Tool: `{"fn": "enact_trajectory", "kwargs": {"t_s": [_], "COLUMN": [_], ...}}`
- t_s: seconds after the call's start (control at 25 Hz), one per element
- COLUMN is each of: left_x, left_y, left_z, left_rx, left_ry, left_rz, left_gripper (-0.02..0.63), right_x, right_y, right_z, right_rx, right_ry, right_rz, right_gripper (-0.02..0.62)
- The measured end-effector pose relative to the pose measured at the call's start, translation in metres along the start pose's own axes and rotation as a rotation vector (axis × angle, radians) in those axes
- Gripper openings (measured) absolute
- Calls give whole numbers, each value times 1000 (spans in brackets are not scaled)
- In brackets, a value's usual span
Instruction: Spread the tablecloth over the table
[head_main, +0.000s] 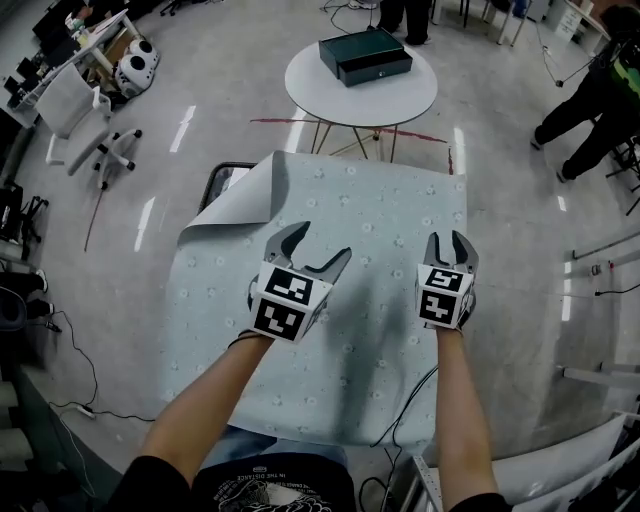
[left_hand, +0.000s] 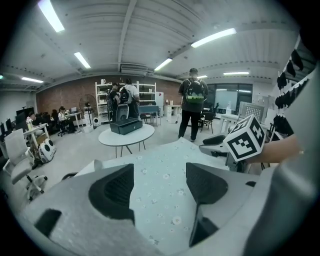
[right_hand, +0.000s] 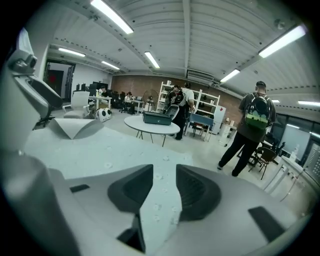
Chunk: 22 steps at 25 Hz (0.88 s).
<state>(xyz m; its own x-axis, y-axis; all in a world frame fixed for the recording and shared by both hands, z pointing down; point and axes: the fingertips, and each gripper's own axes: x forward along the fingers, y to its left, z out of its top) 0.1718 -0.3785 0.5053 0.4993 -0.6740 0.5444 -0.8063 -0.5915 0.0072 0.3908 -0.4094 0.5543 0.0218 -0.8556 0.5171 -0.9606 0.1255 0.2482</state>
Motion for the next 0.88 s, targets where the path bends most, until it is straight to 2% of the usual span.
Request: {"fn": "enact_trajectory", "kwargs": {"t_s": [0.28,0.6,0.88], "left_x": [-53,-99,-115], "left_y": [60,114,170], "left_z": [-12,-24,-57], "left_rx": [21,48,170], "left_ry": [-22,-52,-11], "left_rz": [71,57,32], "left_gripper": [333,333,333], "right_x": [-36,-66,-88], "right_y": [64,139,206], "right_z": [37,72,91], "right_rx": [46,70,133], "right_ry": [-68,-86,-79], "right_rz": [74,109,155], "right_gripper": [133,140,141]}}
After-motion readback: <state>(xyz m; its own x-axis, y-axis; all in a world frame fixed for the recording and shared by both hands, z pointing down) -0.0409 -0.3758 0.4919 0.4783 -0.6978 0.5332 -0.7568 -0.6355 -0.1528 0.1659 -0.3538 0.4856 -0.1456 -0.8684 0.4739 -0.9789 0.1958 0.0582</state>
